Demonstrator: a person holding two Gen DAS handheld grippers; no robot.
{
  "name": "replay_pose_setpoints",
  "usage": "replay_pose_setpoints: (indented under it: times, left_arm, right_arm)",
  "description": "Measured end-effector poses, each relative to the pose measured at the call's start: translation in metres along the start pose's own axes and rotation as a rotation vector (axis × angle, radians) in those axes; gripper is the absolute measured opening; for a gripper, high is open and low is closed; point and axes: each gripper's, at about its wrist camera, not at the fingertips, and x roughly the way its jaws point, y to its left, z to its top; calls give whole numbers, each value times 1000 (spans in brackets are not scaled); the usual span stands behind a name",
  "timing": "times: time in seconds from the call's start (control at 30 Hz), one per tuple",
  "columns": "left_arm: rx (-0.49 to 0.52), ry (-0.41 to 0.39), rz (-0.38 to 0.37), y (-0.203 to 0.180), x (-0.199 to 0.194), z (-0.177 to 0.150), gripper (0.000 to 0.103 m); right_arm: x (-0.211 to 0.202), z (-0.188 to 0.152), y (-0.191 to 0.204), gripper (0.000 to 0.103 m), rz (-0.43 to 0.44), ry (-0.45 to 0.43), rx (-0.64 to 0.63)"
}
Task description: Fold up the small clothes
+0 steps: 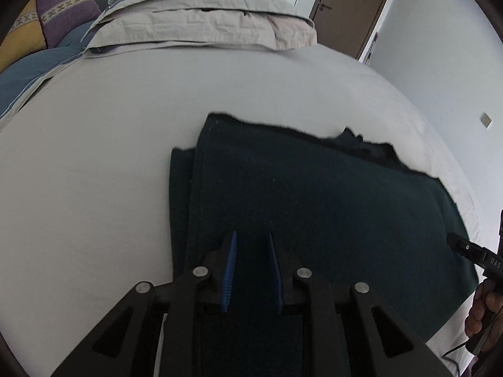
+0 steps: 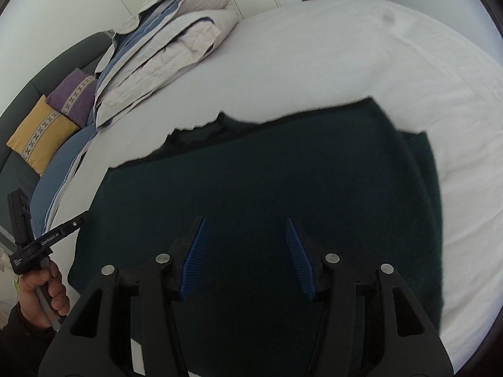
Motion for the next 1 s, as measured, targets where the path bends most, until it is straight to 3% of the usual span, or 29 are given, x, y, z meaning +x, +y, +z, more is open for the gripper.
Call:
replay_pose_setpoints:
  times: [0.1,0.23,0.3,0.37,0.43,0.5,0.6,0.73,0.93,1.0]
  left_arm:
    - [36,-27,14,3,-5,-10,22]
    - [3,-23,1,15,-13,-16,22]
    - [-4,-24,6,12,-22,-19,22]
    - [17,-31,-10,1,-32,-25,22]
    - [49,-38,-22,-14,-40,-32,30]
    - [85,-25,-8,-25,-39,-41,38]
    - [121,7,21,-30,-31,-51,42]
    - [132,26,10,-24,-32,-52,43]
    - [126,25,9,-20,-31,-57,44]
    - [126,25,13,-21,-31,-58,44]
  right_arm:
    - [-12,-8,-22,46,27,-65,35]
    - [-44,-14,-63,46,-22,-162,224]
    - [-59,-21,-64,48,-53,-179,271]
    - [-71,-30,-48,50,11,-193,240]
    - [-73,-40,-25,50,125,-174,199]
    - [-62,-54,2,50,217,-95,138]
    - [-42,-71,17,50,186,-21,101]
    - [-52,-85,-39,46,243,-75,314]
    - [-107,-100,-115,46,141,-220,536]
    - [-126,-105,-124,48,105,-261,565]
